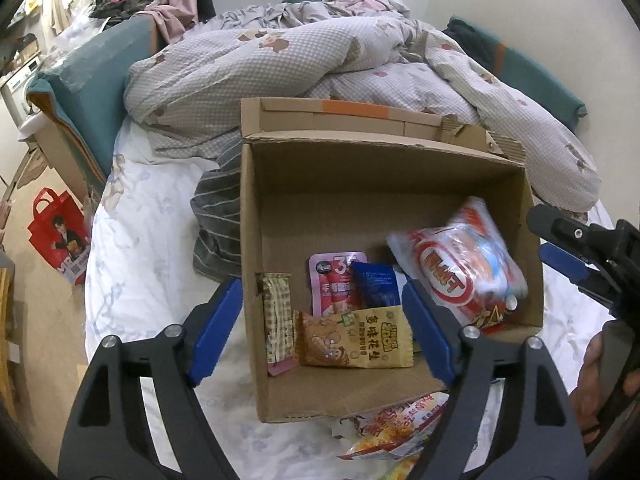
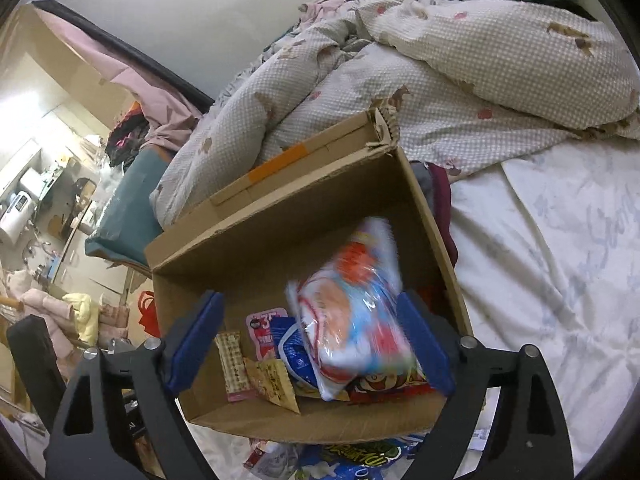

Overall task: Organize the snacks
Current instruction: 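Drop the white bag and the yellow bar into the box, opening both tools, then grasp the yellow chip bag with the right tool while the left tool grasps the white rice-cake bar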

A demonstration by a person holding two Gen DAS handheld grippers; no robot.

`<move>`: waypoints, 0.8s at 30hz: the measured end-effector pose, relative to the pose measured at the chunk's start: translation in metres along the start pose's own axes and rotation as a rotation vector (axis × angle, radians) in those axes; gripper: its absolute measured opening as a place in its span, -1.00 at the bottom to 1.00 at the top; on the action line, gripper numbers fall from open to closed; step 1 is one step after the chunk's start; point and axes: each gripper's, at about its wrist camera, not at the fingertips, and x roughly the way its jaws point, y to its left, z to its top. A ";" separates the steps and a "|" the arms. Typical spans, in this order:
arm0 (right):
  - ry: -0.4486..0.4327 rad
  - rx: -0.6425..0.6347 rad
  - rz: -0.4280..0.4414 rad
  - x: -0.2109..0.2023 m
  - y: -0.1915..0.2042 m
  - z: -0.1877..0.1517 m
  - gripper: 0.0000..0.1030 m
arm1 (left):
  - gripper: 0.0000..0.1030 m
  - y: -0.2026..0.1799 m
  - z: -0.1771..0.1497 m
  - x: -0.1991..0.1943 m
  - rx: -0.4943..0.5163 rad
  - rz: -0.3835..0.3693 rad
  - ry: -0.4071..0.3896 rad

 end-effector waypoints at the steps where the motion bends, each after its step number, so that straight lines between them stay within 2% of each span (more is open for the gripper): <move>1: 0.005 0.009 0.001 0.001 -0.002 0.000 0.75 | 0.54 0.001 0.000 0.001 -0.001 0.000 0.004; 9: 0.024 0.014 0.011 0.000 -0.002 0.000 0.75 | 0.54 0.007 -0.003 -0.007 -0.004 0.034 -0.016; 17: 0.014 -0.031 0.018 -0.020 0.011 -0.010 0.75 | 0.54 0.009 -0.008 -0.031 0.010 0.030 -0.055; 24: 0.031 -0.016 0.028 -0.042 0.011 -0.029 0.75 | 0.54 0.011 -0.024 -0.048 0.027 0.043 -0.044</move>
